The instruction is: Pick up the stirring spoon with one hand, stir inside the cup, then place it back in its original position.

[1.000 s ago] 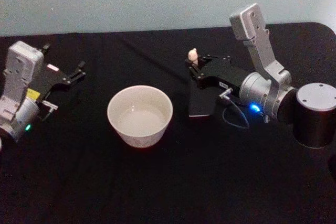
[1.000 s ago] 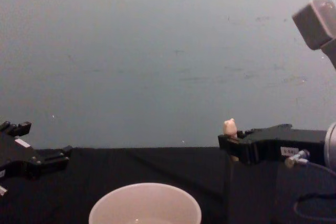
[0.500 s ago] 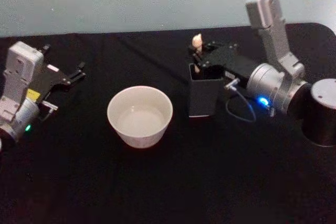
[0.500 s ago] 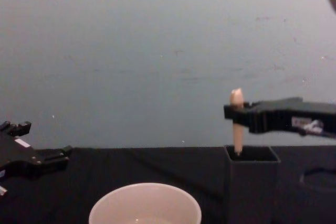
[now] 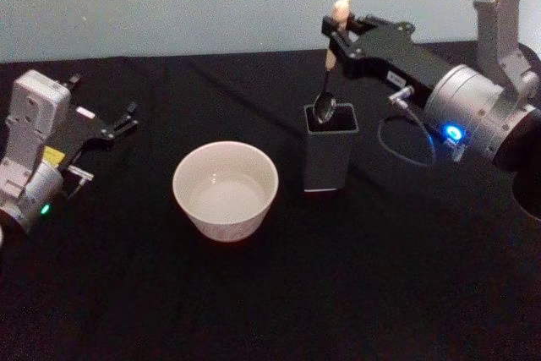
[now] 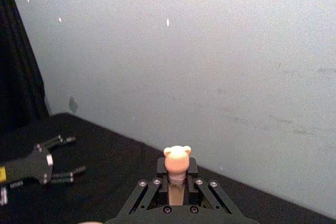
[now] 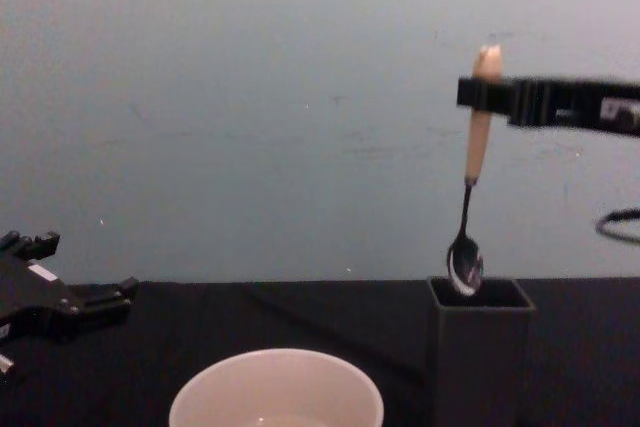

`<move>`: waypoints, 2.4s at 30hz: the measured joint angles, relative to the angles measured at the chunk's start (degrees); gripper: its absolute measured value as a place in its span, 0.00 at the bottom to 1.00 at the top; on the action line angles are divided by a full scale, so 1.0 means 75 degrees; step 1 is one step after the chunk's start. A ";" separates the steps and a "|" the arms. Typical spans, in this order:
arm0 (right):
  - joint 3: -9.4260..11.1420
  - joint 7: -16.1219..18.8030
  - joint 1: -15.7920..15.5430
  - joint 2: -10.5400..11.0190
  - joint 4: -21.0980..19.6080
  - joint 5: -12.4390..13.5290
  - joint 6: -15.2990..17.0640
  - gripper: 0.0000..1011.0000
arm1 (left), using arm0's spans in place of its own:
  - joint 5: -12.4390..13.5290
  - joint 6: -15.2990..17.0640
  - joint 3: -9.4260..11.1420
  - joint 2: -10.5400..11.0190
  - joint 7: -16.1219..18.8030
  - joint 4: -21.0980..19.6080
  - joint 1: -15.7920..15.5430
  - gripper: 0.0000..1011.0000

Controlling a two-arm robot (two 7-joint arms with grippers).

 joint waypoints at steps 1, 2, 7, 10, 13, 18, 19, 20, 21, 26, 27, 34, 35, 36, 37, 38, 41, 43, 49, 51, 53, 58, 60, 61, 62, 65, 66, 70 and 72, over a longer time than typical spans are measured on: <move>0.0017 -0.0015 0.0000 -0.0001 -0.0034 0.0029 -0.0010 0.19 | 0.0000 0.0000 0.0000 0.0000 0.0000 0.0001 0.0000 0.99; 0.0030 -0.0029 0.0000 -0.0003 -0.0065 0.0057 -0.0022 0.19 | 0.0000 0.0000 0.0000 0.0000 0.0000 0.0000 0.0000 0.99; 0.0051 -0.0087 0.0000 -0.0008 -0.0218 0.0231 -0.0131 0.19 | 0.0000 0.0000 0.0000 0.0000 0.0000 0.0000 0.0000 0.99; -0.0023 -0.0082 0.0014 -0.0009 -0.0239 0.0273 -0.0214 0.19 | 0.0000 0.0000 0.0000 0.0000 0.0000 0.0000 0.0000 0.99; -0.0172 -0.0048 0.0027 0.0007 -0.0243 0.0285 -0.0312 0.19 | 0.0000 0.0000 -0.0001 0.0000 0.0000 0.0000 0.0000 0.99; -0.0567 0.0071 0.0046 0.0029 -0.0190 0.0200 -0.0479 0.19 | 0.0000 0.0000 0.0000 0.0000 0.0000 0.0000 0.0000 0.99; -0.0624 0.0087 0.0047 0.0025 -0.0173 0.0178 -0.0510 0.19 | 0.0000 0.0000 0.0000 0.0000 0.0000 0.0000 0.0000 0.99; -0.0738 0.0123 0.0049 0.0005 -0.0122 0.0141 -0.0573 0.19 | 0.0000 0.0000 -0.0001 0.0000 0.0000 0.0001 0.0000 0.99; -0.0790 0.0136 0.0049 -0.0005 -0.0093 0.0120 -0.0617 0.19 | 0.0000 0.0000 0.0000 0.0000 0.0000 0.0000 0.0000 0.99; -0.1104 0.0287 0.0010 -0.0097 0.0157 -0.0052 -0.1039 0.19 | 0.0000 0.0000 0.0000 0.0000 0.0000 0.0000 -0.0001 0.99; -0.1146 0.0312 0.0006 -0.0112 0.0213 -0.0082 -0.1116 0.19 | 0.0000 0.0000 0.0000 0.0000 0.0000 0.0000 0.0000 0.99; -0.1442 0.0556 -0.0015 -0.0307 0.0760 -0.0334 -0.1835 0.19 | 0.0000 0.0000 0.0000 0.0000 0.0000 0.0000 0.0000 0.99; -0.1463 0.0583 -0.0016 -0.0330 0.0823 -0.0351 -0.1892 0.19 | 0.0000 0.0000 0.0000 0.0000 0.0000 0.0000 0.0000 0.99; -0.1504 0.0620 -0.0015 -0.0375 0.0925 -0.0394 -0.1996 0.19 | 0.0000 0.0000 0.0000 0.0000 0.0001 0.0000 0.0000 0.99; -0.1522 0.0639 -0.0014 -0.0397 0.0970 -0.0413 -0.2038 0.19 | 0.0000 0.0000 0.0000 0.0000 0.0000 0.0000 0.0000 0.99; -0.1541 0.0654 -0.0013 -0.0422 0.1016 -0.0432 -0.2072 0.19 | 0.0000 0.0000 0.0000 0.0000 0.0000 0.0000 0.0000 0.99; -0.1609 0.0691 -0.0011 -0.0512 0.1192 -0.0519 -0.2193 0.19 | 0.0000 0.0000 0.0000 0.0000 0.0000 0.0000 0.0000 0.99; -0.1640 0.0707 -0.0010 -0.0551 0.1274 -0.0564 -0.2238 0.19 | 0.0000 0.0000 0.0000 0.0000 0.0000 0.0000 0.0000 0.99; -0.1760 0.0779 -0.0008 -0.0744 0.1697 -0.0705 -0.2448 0.19 | 0.0000 0.0000 0.0000 0.0000 0.0000 0.0000 0.0000 0.99; -0.1793 0.0785 -0.0005 -0.0824 0.1865 -0.0766 -0.2533 0.19 | 0.0000 0.0000 0.0000 0.0000 0.0000 0.0001 0.0000 0.99; -0.1826 0.0786 0.0013 -0.0902 0.2045 -0.0853 -0.2630 0.19 | 0.0000 0.0000 -0.0001 0.0000 0.0000 0.0000 0.0000 0.99; -0.1875 0.0782 0.0071 -0.1050 0.2405 -0.1088 -0.2809 0.19 | 0.0000 0.0000 0.0000 0.0000 0.0000 0.0000 0.0000 0.99; -0.1876 0.0781 0.0085 -0.1078 0.2478 -0.1143 -0.2834 0.19 | 0.0000 0.0000 -0.0001 0.0000 0.0000 0.0000 0.0000 0.99; -0.1876 0.0781 0.0093 -0.1094 0.2519 -0.1170 -0.2847 0.19 | 0.0000 0.0000 0.0000 0.0000 0.0000 0.0001 0.0000 0.99; -0.1876 0.0782 0.0105 -0.1124 0.2588 -0.1217 -0.2861 0.19 | 0.0000 0.0000 0.0000 0.0000 0.0000 0.0000 0.0000 0.99; -0.1864 0.0789 0.0114 -0.1165 0.2682 -0.1285 -0.2881 0.19 | 0.0000 0.0000 0.0000 0.0000 0.0000 0.0000 0.0000 0.99; -0.1857 0.0793 0.0116 -0.1173 0.2696 -0.1298 -0.2884 0.19 | 0.0000 0.0000 0.0000 0.0000 0.0000 0.0001 0.0000 0.99; -0.1804 0.0815 0.0109 -0.1188 0.2717 -0.1341 -0.2886 0.19 | 0.0000 0.0000 0.0000 0.0000 0.0000 0.0000 0.0000 0.99; -0.1758 0.0831 0.0088 -0.1179 0.2698 -0.1346 -0.2886 0.19 | 0.0000 0.0000 0.0000 -0.0001 0.0000 0.0000 0.0000 0.99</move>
